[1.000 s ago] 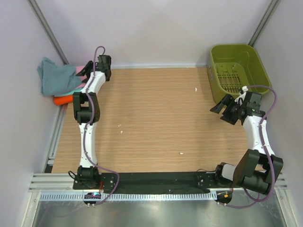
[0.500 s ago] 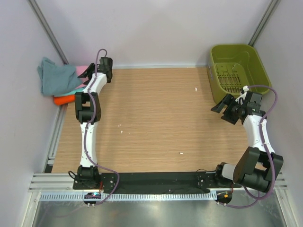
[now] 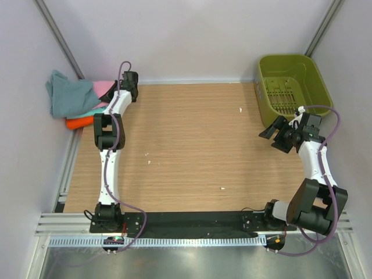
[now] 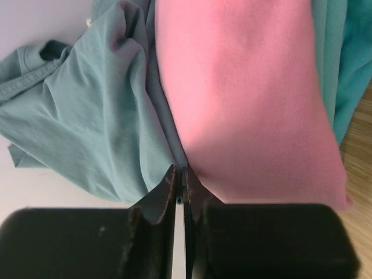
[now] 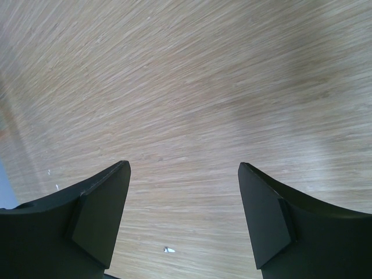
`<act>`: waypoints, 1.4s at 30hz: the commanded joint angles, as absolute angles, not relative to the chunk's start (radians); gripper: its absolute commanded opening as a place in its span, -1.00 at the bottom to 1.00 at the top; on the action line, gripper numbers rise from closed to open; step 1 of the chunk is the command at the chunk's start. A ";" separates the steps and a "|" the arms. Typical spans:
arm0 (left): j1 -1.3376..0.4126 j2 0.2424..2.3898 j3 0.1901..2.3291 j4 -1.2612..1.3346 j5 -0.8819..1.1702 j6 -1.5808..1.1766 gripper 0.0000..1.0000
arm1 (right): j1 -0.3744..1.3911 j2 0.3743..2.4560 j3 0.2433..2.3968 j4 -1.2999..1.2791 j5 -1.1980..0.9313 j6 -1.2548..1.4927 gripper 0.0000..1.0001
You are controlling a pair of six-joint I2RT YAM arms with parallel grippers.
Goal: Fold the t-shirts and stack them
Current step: Neatly place the folded tshirt to the corner
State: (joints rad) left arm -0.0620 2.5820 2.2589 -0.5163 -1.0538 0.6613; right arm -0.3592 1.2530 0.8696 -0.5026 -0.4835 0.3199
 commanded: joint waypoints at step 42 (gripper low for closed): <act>-0.098 2.479 2.220 -0.637 -1.065 0.514 -0.03 | -0.397 1.190 0.801 -0.476 -0.471 0.301 0.62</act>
